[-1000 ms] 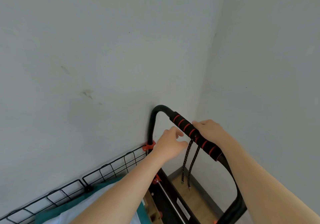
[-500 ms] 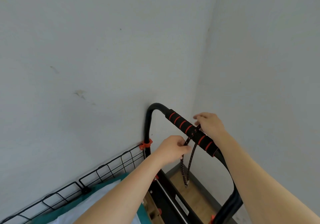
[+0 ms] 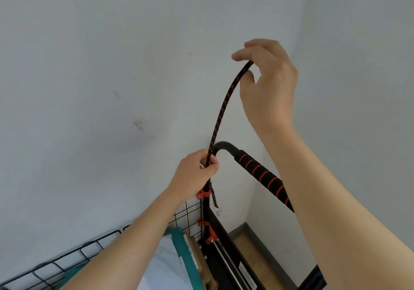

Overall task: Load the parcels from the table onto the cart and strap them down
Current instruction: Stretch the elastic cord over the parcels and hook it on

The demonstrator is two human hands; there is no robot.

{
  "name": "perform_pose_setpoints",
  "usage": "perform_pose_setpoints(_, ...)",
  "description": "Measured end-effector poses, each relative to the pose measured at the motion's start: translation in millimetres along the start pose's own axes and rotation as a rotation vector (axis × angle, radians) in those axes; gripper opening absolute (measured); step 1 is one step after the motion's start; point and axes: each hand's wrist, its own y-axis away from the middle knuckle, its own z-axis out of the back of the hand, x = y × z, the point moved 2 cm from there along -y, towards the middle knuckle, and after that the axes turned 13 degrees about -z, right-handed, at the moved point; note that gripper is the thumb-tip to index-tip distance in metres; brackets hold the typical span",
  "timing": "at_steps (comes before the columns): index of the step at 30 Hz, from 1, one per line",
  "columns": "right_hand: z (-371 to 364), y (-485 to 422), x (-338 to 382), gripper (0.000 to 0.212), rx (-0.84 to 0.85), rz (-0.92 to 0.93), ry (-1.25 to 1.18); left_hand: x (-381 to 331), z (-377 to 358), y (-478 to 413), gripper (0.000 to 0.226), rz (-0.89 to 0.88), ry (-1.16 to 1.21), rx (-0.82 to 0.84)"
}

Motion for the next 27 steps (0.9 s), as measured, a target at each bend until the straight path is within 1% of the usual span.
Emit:
perform_pose_setpoints(2,-2.9,-5.9,26.9,0.041,-0.030,0.067,-0.058,21.8,12.9,12.6,0.006,0.099,-0.043,-0.003)
perform_pose_setpoints(5,-12.1,-6.8,59.1,0.032,-0.036,0.124,-0.172,53.7,31.5,35.7,0.009,0.243,-0.056,0.008)
perform_pose_setpoints(7,-22.9,-0.2,70.8,0.028,-0.012,0.151,-0.203,69.1,45.1,51.7,0.013,0.323,-0.017,-0.031)
perform_pose_setpoints(9,-36.1,11.3,72.2,0.024,0.053,0.134,-0.198,77.3,58.4,65.5,0.016,0.381,0.033,-0.104)
perform_pose_setpoints(11,-50.6,25.3,64.3,0.018,0.180,0.033,-0.190,81.0,71.2,78.5,0.019,0.431,0.103,-0.192)
perform_pose_setpoints(13,-64.7,42.4,51.2,0.015,0.331,-0.121,-0.162,82.4,82.4,92.5,0.021,0.490,0.194,-0.279)
perform_pose_setpoints(16,-82.4,75.0,28.6,0.027,0.502,-0.273,0.003,84.8,94.9,115.0,0.030,0.601,0.419,-0.410)
perform_pose_setpoints(18,-92.0,97.8,15.5,0.032,0.630,-0.363,0.044,86.1,101.1,128.7,0.033,0.667,0.581,-0.496)
perform_pose_setpoints(21,-104.4,128.3,2.1,0.030,0.822,-0.578,-0.113,86.9,109.0,147.2,0.022,0.743,0.713,-0.629)
perform_pose_setpoints(24,-113.3,149.6,-5.2,0.030,0.992,-0.831,-0.376,88.3,114.3,160.4,0.015,0.771,0.777,-0.675)
perform_pose_setpoints(25,-114.6,155.1,-6.5,0.031,1.040,-0.866,-0.392,88.4,115.0,163.7,0.015,0.770,0.797,-0.673)
perform_pose_setpoints(27,-115.6,163.9,-8.5,0.033,1.099,-0.868,-0.357,88.5,115.1,169.1,0.014,0.763,0.819,-0.677)
